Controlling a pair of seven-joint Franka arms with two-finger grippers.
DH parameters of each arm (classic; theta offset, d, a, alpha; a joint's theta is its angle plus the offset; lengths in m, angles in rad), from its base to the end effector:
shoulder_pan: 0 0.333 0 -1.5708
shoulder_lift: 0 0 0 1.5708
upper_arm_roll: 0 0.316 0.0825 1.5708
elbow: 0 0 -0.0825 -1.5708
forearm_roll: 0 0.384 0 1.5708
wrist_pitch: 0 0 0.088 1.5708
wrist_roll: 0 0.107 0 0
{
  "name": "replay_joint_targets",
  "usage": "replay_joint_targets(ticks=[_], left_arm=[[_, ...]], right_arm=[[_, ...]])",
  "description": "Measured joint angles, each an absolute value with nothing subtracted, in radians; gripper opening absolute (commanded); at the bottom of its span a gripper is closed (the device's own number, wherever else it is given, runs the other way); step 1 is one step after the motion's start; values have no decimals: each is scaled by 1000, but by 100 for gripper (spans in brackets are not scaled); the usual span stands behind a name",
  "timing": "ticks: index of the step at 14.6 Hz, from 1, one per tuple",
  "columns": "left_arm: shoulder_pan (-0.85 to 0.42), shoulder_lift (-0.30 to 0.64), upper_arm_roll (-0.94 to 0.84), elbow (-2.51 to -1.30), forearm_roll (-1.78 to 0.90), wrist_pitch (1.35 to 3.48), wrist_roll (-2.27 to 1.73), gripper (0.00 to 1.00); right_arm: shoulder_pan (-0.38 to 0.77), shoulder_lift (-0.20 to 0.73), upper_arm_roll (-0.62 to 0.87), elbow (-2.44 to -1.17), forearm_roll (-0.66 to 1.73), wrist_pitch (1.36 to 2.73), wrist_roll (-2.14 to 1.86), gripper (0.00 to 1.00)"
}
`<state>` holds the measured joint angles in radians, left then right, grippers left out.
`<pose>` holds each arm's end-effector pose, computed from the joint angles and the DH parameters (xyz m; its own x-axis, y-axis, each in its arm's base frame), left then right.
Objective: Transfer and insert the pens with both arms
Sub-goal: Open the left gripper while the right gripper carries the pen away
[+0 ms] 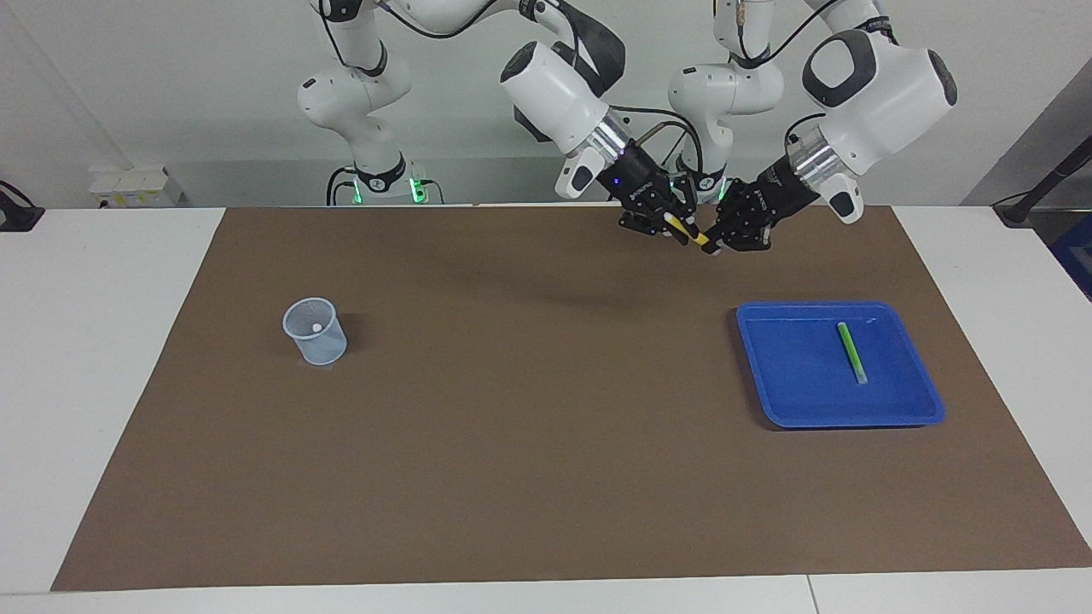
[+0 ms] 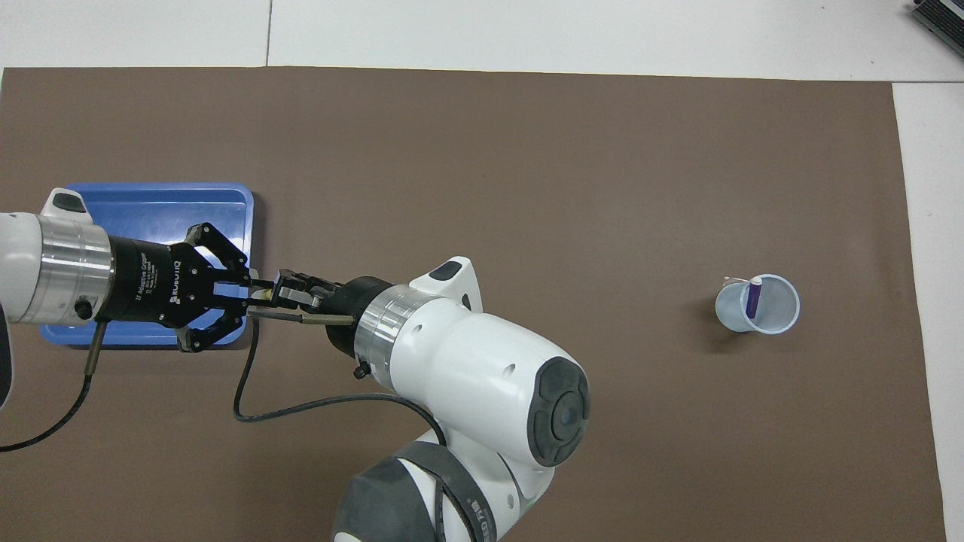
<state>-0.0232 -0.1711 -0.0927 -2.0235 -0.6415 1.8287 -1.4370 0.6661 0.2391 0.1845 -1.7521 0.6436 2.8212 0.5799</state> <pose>0.5001 -0.1096 0.5362 0.0606 0.8219 -0.5664 0.9975 -0.0702 0.0049 0.4749 0.4781 0.5238 0.9315 -0.3383 0.1336 -0.1091 -0.6105 -0.7845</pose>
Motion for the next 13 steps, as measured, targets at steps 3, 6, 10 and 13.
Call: replay_joint_targets(ticks=[3,6,10,13], left_arm=[[-23,-171,-93,-2024,-641,1829,-1437,68],[-23,-172,-93,-2024,-642,1829,-1436,100],[-25,-181,-93,-2024,-642,1829,-1422,100],[-27,-184,-92,-2024,-641,1827,-1319,100]], right_arm=[[666,239,184,-1752,644,2821,580,0],[666,239,184,-1753,644,2821,580,0],[659,244,181,-1757,643,2783,512,0],[624,242,176,-1757,643,2688,395,0]])
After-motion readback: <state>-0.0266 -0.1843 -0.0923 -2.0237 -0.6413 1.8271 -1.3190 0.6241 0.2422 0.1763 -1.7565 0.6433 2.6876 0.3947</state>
